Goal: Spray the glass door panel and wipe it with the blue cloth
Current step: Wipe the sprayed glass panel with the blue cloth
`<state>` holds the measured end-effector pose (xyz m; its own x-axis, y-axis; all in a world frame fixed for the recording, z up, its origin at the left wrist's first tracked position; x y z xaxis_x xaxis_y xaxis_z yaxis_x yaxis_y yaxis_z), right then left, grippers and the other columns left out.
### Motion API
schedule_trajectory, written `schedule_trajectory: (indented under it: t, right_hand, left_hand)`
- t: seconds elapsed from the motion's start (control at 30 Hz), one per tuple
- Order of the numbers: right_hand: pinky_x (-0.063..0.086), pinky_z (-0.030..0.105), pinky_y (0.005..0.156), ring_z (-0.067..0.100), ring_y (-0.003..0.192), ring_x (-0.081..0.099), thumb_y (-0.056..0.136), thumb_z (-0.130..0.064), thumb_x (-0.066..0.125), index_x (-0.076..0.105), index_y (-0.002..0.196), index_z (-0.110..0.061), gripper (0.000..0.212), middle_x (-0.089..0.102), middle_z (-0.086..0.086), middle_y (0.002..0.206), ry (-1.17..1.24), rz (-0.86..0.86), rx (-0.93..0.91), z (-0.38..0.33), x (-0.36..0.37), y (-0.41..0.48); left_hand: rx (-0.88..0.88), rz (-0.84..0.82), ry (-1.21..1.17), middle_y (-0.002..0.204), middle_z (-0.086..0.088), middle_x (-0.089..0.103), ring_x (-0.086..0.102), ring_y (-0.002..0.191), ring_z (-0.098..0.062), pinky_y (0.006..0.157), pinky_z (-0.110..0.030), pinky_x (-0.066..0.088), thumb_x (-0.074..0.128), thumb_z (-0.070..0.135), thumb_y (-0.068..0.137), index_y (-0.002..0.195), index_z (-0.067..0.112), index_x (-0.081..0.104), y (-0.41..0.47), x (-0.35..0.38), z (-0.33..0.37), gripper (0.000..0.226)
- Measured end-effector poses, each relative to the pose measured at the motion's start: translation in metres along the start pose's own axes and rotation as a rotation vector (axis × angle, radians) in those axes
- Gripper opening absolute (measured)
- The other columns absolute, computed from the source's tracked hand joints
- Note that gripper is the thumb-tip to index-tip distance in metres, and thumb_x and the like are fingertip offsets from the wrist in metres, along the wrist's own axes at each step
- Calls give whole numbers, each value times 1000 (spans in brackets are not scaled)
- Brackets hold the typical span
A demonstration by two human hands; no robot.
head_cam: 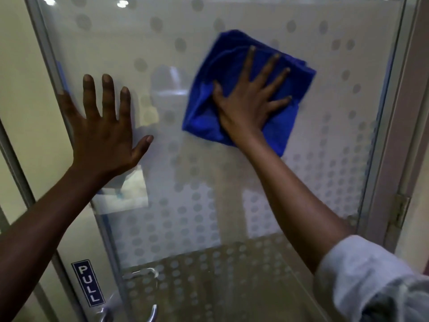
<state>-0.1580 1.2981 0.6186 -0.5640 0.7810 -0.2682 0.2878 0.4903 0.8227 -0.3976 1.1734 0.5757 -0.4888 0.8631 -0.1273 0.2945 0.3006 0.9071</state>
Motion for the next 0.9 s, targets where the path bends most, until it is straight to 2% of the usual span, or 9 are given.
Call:
schedule_trajectory:
  t: [0.13,0.27,0.33,0.4,0.53,0.6,0.73,0.9]
  right_hand:
    - [5,80,101,50,144,6,66,-79,37,19,151,-31,99,14,20,160,-24,35,-322,-34,17,-63]
    - [3,81,101,51,144,1,69,-82,40,19,152,-32,99,10,20,160,-47,-56,-511,3,36,-130]
    - [6,81,100,52,143,6,68,-82,44,22,151,-31,99,13,20,158,-78,-99,-526,39,37,-151]
    - [8,81,100,52,142,8,64,-81,46,20,151,-32,103,14,21,158,-108,-135,-454,74,34,-147]
    - [11,77,104,48,145,1,65,-79,42,6,152,-35,104,1,17,162,-14,-116,67,85,11,-51]
    - [11,78,103,49,145,-1,69,-77,42,5,153,-34,102,-1,17,162,33,-75,140,58,-3,-2]
    - [5,78,103,51,144,-1,68,-80,40,7,152,-34,101,1,17,162,40,-34,16,-13,-12,26]
    - [0,79,101,51,143,0,64,-84,36,13,151,-36,102,6,16,162,0,7,-343,-53,4,-39]
  left_hand:
    - [-14,1,-30,163,-21,8,5,148,-47,112,-68,-3,29,57,96,157,14,5,-2,0,-3,78]
    - [-27,-10,-47,164,-19,6,5,148,-45,112,-72,5,30,54,97,157,16,6,-1,-1,-4,75]
    - [-26,-13,-51,164,-18,6,4,149,-45,112,-72,5,32,55,97,157,15,6,-1,-1,-4,76]
    - [-18,-19,-48,164,-18,5,2,149,-44,112,-73,5,32,57,96,157,14,8,-2,0,-3,78]
    - [-24,-28,-9,164,-18,3,0,149,-44,111,-74,5,30,61,96,157,13,8,-2,3,-2,81]
    - [-28,-30,-13,164,-18,3,-1,149,-44,111,-74,4,30,61,95,157,12,8,-1,3,-1,81]
    - [-38,-43,-14,164,-17,1,-2,149,-44,111,-73,1,31,62,94,157,13,6,-1,2,0,84]
    - [-37,-51,-37,164,-18,4,0,149,-43,112,-72,1,29,59,96,157,14,6,-1,-1,-1,79]
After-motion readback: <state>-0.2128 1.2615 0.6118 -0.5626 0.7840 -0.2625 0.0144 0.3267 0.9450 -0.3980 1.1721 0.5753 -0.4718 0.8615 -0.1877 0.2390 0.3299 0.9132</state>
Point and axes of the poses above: each hand's wrist, its own y-axis towards the middle knuckle, its own x-axis out of the palm, z = x × y, the point moved 2 cm from there along y, towards the middle knuckle
